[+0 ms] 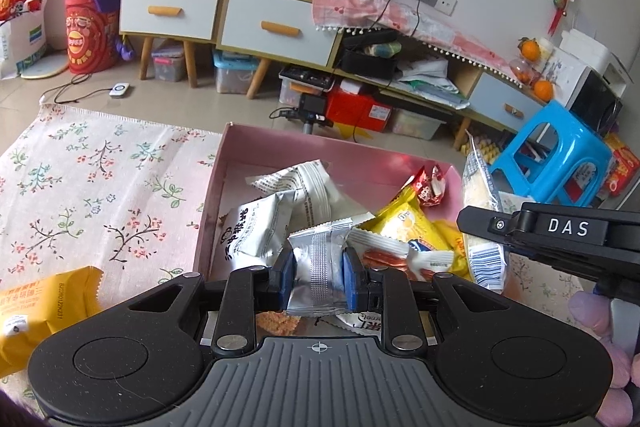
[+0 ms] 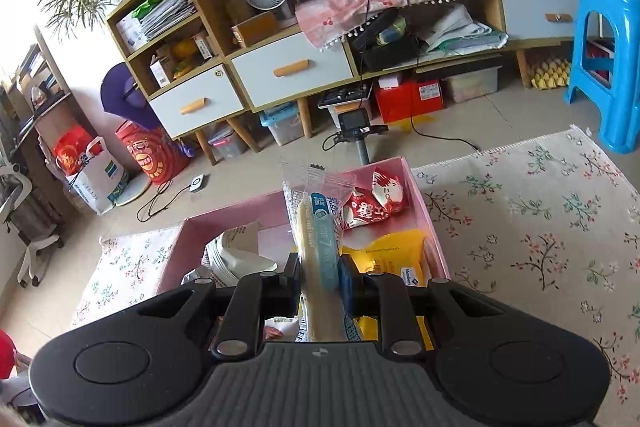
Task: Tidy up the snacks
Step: 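Open both tools to drop the silver and clear packets into the box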
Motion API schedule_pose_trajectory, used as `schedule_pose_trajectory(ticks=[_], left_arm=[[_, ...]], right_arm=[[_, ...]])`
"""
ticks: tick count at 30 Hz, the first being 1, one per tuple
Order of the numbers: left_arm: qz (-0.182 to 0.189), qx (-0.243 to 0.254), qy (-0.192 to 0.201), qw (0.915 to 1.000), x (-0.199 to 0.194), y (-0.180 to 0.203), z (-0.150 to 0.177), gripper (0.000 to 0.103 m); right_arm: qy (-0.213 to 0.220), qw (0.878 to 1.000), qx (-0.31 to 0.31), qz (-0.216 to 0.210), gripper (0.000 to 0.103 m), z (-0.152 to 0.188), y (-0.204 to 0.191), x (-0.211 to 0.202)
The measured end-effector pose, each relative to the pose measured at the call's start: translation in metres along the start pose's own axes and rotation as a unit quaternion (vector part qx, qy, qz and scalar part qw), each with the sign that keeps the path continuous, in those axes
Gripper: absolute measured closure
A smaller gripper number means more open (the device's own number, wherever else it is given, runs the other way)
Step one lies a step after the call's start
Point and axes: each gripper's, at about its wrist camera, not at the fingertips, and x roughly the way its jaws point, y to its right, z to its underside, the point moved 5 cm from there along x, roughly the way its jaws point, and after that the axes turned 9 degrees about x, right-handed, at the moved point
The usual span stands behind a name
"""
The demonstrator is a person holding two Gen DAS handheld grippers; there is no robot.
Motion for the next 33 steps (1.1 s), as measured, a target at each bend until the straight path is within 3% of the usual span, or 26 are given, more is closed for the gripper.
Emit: schedule_pose_trajectory(ticks=[3,7,10,12,14,18,23,33], left_arm=[[0.001,0.002,0.003,1.0,0.001,0.0,0.001,0.08],[0.004,0.0,0.005,1.0,0.0,-0.001,0.001,0.077],[0.003,-0.007,0.004,1.0,-0.001,-0.003,0.001,0.065],[0.005,-0.008,0.005,0.9999,-0.002,-0.004,0.002,0.046],[0.008,-0.008,0.008,0.9999,-0.005,-0.004,0.001,0.036],[0.015,-0.003,0.007,0.9999,-0.013,-0.003,0.002,0.028],[0.02,0.014,0.006,0.9997,-0.028,-0.001,0.006,0.019],[0.02,0.043,0.006,0.9989,-0.057,-0.005,0.02,0.009]], right_arm=[[0.002,1.0,-0.012,0.003,0.093,0.0,-0.003,-0.001],[0.008,1.0,-0.022,0.002,0.079,-0.001,-0.009,-0.005],[0.015,0.999,-0.035,0.007,0.063,-0.001,-0.012,-0.008],[0.016,0.999,-0.041,0.008,0.06,-0.001,-0.014,-0.01],[0.017,0.999,-0.041,0.009,0.055,0.0,-0.013,-0.013],[0.022,0.999,-0.041,0.01,0.042,-0.001,-0.012,-0.022],[0.026,0.999,-0.042,0.02,0.026,0.0,-0.007,-0.034],[0.035,0.997,-0.063,0.042,0.014,0.008,0.005,-0.061]])
